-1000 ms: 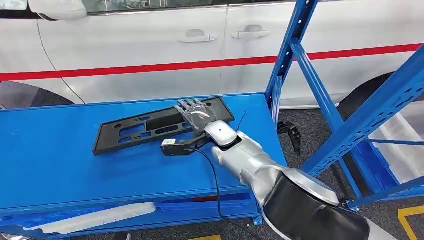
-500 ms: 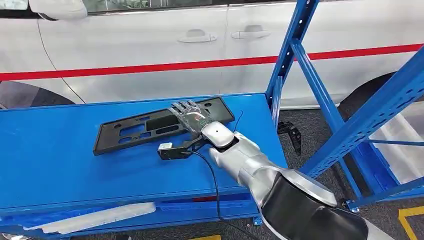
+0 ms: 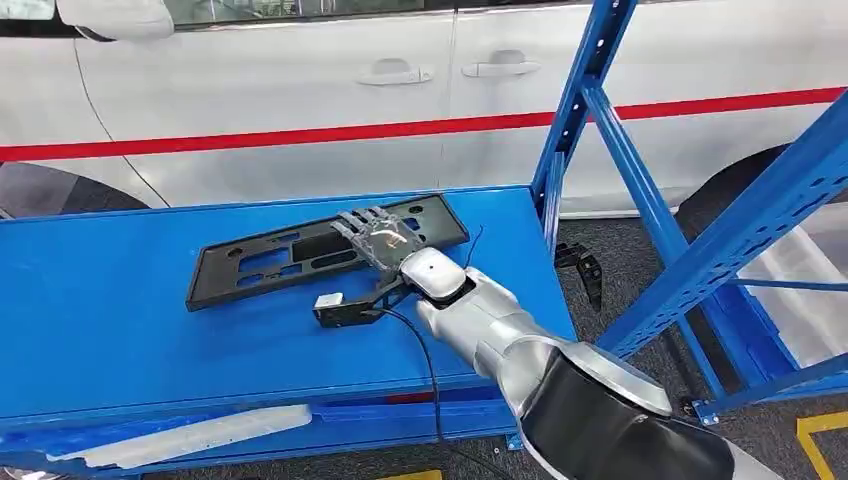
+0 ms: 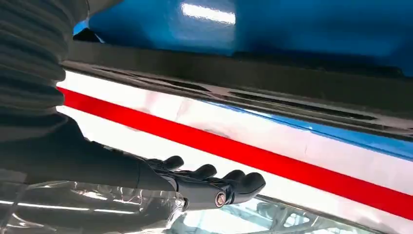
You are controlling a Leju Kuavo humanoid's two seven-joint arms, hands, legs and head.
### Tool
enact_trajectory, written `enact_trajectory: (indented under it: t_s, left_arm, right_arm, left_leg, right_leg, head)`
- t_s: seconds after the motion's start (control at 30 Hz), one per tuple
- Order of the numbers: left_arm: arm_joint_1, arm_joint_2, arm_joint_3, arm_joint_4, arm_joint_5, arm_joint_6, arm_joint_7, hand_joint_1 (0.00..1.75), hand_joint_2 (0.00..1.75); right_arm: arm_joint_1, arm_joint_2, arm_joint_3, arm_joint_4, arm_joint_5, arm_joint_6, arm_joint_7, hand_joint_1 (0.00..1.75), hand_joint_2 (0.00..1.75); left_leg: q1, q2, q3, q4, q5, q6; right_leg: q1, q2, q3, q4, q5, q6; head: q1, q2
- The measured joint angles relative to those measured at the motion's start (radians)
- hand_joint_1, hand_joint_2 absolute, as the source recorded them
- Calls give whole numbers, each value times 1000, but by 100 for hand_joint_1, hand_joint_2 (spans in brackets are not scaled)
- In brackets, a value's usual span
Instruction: Take the parts from the cabinet and place them on the table.
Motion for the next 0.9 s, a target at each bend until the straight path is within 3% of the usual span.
enact_trajectory:
  t_s: [0.23,0.27,0.9]
  left_arm:
    - [3,0,0,0,-1,3,0,0,0]
    - [3,0,0,0,-2,3,1,0,0]
    - [1,-4,-1,0,-12,-3,12,0,0]
  right_arm:
    - [10,-11,0,0,2,2,21,0,0]
    - [12,-14,0,0,3,2,23,0,175]
    - [29,-44,0,2,33,2,54,0,175]
  left_leg:
    - [0,0,0,0,0,0]
    - [0,0,0,0,0,0]
    - [0,0,0,0,0,0]
  right_leg:
    - [0,0,-1,0,0,0]
    - [0,0,-1,0,0,0]
    - [0,0,0,0,0,0]
  head:
    - [0,0]
    - [0,0]
    - [0,0]
